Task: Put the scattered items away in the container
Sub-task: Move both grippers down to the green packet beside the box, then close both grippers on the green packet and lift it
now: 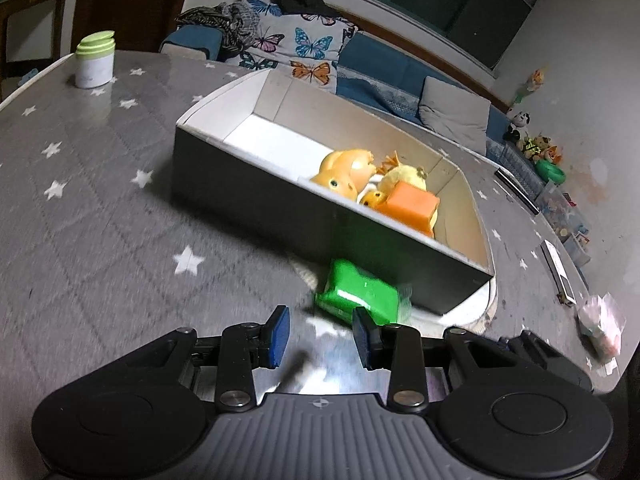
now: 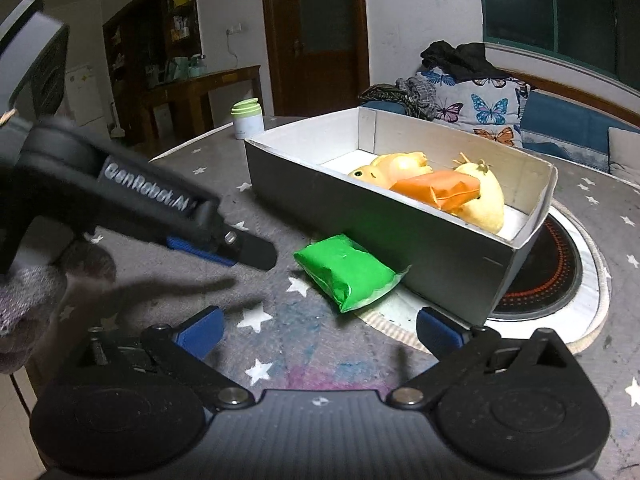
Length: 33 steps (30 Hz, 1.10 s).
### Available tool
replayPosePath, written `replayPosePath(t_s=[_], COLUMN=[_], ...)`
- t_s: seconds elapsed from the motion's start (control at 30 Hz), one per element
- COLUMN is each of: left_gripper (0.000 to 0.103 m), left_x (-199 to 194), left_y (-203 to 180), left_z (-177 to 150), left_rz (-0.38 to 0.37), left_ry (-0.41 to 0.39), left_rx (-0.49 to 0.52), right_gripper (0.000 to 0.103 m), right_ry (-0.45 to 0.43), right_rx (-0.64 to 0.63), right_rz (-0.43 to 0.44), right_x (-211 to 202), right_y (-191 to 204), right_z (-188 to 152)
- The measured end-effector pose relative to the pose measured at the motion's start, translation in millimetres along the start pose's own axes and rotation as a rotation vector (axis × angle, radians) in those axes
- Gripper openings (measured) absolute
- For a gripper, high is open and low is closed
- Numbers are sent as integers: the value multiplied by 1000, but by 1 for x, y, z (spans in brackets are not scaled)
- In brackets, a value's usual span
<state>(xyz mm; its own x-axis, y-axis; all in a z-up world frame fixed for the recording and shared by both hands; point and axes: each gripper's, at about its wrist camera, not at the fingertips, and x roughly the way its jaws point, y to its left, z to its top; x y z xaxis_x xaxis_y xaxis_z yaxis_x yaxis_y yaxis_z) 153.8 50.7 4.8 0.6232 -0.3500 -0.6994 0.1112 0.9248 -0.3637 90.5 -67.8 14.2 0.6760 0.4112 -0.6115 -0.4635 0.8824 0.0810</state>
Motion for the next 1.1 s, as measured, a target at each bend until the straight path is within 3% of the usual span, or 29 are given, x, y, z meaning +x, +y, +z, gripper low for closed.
replayPosePath(t_s=[0.5, 0.77, 1.1], left_gripper=[37, 37, 37], left_x=[47, 47, 28], left_y=[5, 2, -9], left_z=[23, 20, -5], left_rz=[-96, -128, -148], left_ry=[59, 85, 118], left_rx=[-45, -25, 14], right_gripper=[103, 103, 103], right_ry=[43, 57, 61], right_rx=[16, -4, -21], right_rz=[33, 52, 56], right_x=[32, 43, 31], right_y=[-5, -4, -3], right_z=[9, 10, 2])
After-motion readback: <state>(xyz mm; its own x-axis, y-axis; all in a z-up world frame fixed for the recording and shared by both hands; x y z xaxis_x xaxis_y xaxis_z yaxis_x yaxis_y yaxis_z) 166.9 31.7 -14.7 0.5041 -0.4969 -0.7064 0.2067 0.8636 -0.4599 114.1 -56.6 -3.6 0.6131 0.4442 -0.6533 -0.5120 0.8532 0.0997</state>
